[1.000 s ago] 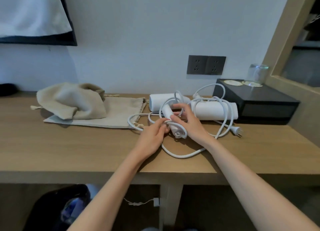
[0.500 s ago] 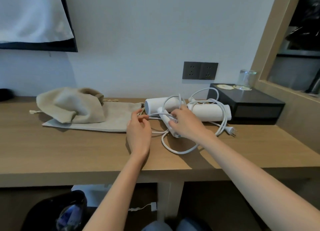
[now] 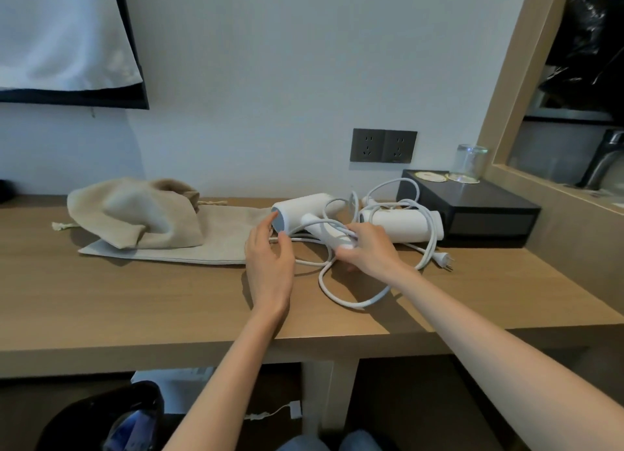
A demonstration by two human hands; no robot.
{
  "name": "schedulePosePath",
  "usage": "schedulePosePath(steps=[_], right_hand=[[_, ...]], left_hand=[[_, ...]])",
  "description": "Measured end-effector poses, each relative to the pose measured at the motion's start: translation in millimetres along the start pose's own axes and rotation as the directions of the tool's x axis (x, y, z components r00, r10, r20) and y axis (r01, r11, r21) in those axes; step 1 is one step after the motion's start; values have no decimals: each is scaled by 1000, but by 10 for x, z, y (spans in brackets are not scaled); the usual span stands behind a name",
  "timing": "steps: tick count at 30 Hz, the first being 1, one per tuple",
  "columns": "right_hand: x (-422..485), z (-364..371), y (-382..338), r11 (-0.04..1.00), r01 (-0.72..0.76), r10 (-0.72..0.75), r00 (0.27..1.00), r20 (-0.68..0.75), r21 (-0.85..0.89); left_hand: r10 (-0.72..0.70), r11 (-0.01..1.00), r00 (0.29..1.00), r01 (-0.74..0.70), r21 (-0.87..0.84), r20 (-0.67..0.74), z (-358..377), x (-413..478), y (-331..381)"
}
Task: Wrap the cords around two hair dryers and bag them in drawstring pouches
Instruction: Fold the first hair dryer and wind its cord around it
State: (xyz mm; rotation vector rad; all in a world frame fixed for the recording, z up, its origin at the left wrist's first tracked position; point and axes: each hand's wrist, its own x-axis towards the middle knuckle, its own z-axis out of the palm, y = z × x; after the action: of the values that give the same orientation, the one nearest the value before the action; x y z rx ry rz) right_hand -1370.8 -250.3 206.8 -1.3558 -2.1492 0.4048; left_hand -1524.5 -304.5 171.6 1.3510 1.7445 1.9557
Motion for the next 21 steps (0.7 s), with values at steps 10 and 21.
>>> schedulePosePath(steps=[10, 21], right_hand=[[247, -369, 9, 855, 456, -495, 860, -123, -247], [678, -436, 336, 772, 549, -631, 725, -277, -321]], left_hand=[[52, 998, 999, -51, 32, -16, -95, 416, 117], [55, 998, 997, -54, -26, 53, 45, 1086, 183]])
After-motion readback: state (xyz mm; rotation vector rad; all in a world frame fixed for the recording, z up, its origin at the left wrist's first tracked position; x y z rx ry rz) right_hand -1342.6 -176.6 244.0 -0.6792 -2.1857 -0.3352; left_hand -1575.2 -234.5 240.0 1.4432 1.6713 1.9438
